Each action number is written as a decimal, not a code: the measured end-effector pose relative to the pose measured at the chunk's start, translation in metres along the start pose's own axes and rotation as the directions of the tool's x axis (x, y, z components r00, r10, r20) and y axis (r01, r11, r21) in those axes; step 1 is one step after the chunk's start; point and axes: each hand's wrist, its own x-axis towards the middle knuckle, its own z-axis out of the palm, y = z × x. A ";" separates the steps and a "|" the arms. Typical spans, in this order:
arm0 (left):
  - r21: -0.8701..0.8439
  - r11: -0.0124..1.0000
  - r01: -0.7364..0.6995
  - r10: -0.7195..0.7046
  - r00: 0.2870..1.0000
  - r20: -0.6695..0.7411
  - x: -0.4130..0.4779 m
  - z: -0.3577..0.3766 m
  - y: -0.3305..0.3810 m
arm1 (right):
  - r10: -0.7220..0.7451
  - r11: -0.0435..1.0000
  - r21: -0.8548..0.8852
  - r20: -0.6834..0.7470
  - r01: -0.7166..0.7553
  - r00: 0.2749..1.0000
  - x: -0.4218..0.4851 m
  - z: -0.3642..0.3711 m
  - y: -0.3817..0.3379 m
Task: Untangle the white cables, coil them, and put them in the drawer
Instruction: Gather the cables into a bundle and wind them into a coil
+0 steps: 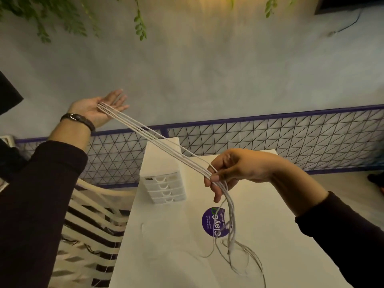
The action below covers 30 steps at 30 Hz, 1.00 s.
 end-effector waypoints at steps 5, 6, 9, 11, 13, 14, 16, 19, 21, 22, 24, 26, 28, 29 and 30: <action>-0.049 0.995 -0.081 0.085 0.993 0.084 -0.009 0.022 0.012 | -0.135 0.985 0.104 -0.031 0.137 0.990 -0.025 -0.035 -0.026; -0.063 0.994 -0.088 0.093 0.993 0.076 -0.008 0.022 0.012 | -0.128 0.987 0.093 -0.014 0.129 0.992 -0.025 -0.038 -0.026; -0.070 0.996 -0.056 0.057 0.998 0.014 -0.002 0.012 0.008 | -0.064 0.996 0.064 0.050 0.061 0.997 -0.020 -0.036 -0.012; -0.076 0.996 -0.037 0.034 0.999 -0.032 0.000 -0.001 0.005 | -0.063 0.994 0.089 0.053 0.059 0.997 -0.022 -0.037 -0.005; -0.091 0.995 -0.032 0.026 0.998 -0.057 0.001 -0.011 0.002 | -0.080 0.994 0.079 0.048 0.076 0.996 -0.030 -0.041 -0.007; -0.082 0.996 -0.036 0.030 0.997 -0.067 0.000 -0.014 0.002 | -0.093 0.993 0.075 0.040 0.089 0.995 -0.034 -0.044 -0.009; -0.087 0.996 -0.037 0.031 0.997 -0.070 0.001 -0.016 0.002 | -0.135 0.987 0.093 0.014 0.133 0.991 -0.041 -0.047 -0.014; -0.081 0.995 -0.054 0.049 0.997 -0.060 0.005 -0.019 0.005 | -0.129 0.985 0.116 -0.029 0.131 0.991 -0.041 -0.052 -0.018; -0.099 0.991 -0.095 0.088 0.993 -0.074 0.010 -0.026 0.004 | -0.050 0.996 0.075 -0.070 0.055 0.996 -0.031 -0.049 -0.012; -0.098 0.989 -0.111 0.104 0.991 -0.081 0.010 -0.030 0.003 | -0.007 0.998 0.067 -0.106 0.014 0.994 -0.025 -0.046 -0.004; -0.080 0.987 -0.141 0.137 0.989 -0.057 0.011 -0.042 -0.003 | 0.059 0.992 0.122 -0.189 -0.036 0.980 -0.016 -0.039 0.016; -0.040 0.992 -0.120 0.122 0.991 0.054 0.010 -0.049 -0.009 | 0.093 0.982 0.184 -0.238 -0.049 0.967 -0.010 -0.031 0.035; -0.039 0.993 -0.108 0.114 0.966 0.231 -0.004 -0.045 -0.016 | 0.124 0.974 0.218 -0.282 -0.062 0.951 -0.004 -0.024 0.048; -0.050 0.993 -0.103 0.113 0.949 0.293 -0.007 -0.044 -0.014 | 0.141 0.973 0.221 -0.309 -0.073 0.941 -0.001 -0.020 0.052; -0.084 0.989 -0.120 0.141 0.939 0.315 -0.008 -0.044 -0.015 | 0.159 0.973 0.210 -0.328 -0.092 0.931 0.003 -0.016 0.055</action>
